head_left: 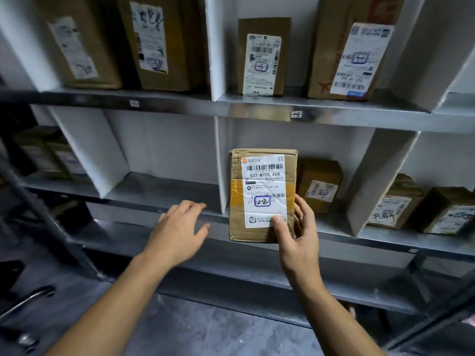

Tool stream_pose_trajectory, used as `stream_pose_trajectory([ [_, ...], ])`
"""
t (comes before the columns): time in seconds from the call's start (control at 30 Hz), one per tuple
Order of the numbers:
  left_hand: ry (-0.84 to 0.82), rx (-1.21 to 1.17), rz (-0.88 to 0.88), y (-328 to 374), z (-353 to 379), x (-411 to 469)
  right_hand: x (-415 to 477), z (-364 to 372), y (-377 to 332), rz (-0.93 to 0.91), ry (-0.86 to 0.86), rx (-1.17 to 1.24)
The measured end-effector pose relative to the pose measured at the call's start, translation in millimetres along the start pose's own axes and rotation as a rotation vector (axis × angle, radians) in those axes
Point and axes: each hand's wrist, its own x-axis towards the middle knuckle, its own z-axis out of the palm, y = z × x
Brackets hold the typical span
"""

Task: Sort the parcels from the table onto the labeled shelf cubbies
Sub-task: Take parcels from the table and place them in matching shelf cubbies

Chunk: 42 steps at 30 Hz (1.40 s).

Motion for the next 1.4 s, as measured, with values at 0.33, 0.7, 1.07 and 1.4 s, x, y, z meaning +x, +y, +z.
stream_pose_trajectory([
  [0.33, -0.04, 0.129, -0.065, -183.2, -19.5, 8.9, 19.7, 190.2, 45.0, 0.035, -0.066, 0.001],
  [0.7, -0.119, 0.142, -0.035, -319.4, -27.3, 48.9, 53.7, 327.1, 99.2, 0.139, -0.012, -0.07],
  [1.07, -0.189, 0.126, -0.069, -397.4, -3.5, 136.5, 146.5, 434.8, 188.5, 0.211, -0.016, -0.188],
  [1.4, -0.181, 0.042, -0.075, -449.7, 20.8, 197.5, 184.1, 490.6, 254.4, 0.279, -0.121, -0.29],
])
